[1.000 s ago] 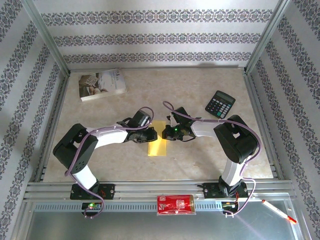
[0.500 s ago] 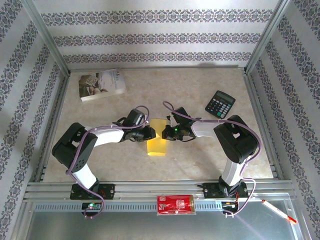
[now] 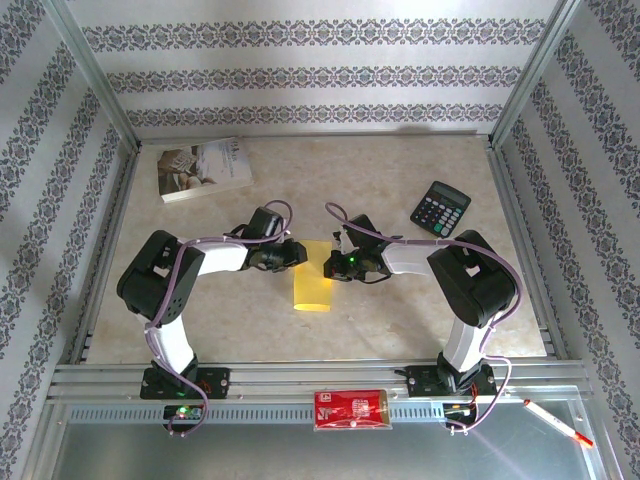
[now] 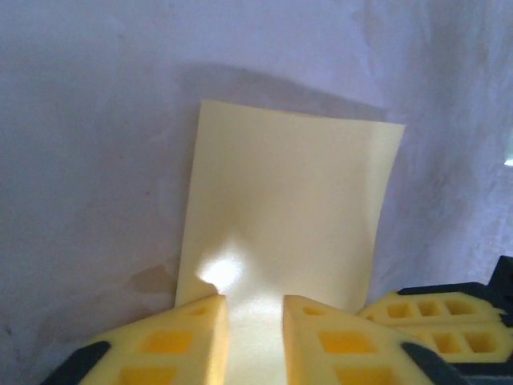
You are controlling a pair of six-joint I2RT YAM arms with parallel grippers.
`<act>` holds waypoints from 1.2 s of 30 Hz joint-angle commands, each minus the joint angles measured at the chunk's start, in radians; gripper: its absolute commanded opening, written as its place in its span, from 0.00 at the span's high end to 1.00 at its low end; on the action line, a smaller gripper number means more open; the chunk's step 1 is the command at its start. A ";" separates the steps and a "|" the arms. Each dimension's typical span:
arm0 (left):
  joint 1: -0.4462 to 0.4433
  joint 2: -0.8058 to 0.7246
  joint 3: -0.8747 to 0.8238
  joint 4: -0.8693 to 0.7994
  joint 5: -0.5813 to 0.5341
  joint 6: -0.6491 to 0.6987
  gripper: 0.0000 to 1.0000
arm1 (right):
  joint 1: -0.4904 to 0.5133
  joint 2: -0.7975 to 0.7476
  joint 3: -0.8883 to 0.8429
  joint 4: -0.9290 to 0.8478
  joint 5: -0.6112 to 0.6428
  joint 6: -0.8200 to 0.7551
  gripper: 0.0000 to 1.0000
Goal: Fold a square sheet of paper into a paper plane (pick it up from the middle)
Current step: First fold the square sheet of paper in half at the center of the table.
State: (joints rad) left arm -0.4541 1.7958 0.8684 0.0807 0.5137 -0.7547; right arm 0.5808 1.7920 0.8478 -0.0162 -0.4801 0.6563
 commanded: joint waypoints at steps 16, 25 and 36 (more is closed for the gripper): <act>0.040 0.080 0.133 0.010 0.024 0.037 0.72 | 0.002 0.059 -0.056 -0.158 0.149 -0.015 1.00; 0.088 0.070 0.108 -0.010 0.008 0.061 0.72 | 0.001 0.052 -0.064 -0.157 0.149 -0.015 1.00; 0.024 -0.042 0.081 0.014 0.023 0.044 0.69 | -0.001 0.041 -0.061 -0.166 0.153 -0.013 1.00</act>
State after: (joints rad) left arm -0.4145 1.7412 0.9558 0.0860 0.5316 -0.7212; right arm 0.5804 1.7851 0.8433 -0.0139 -0.4675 0.6563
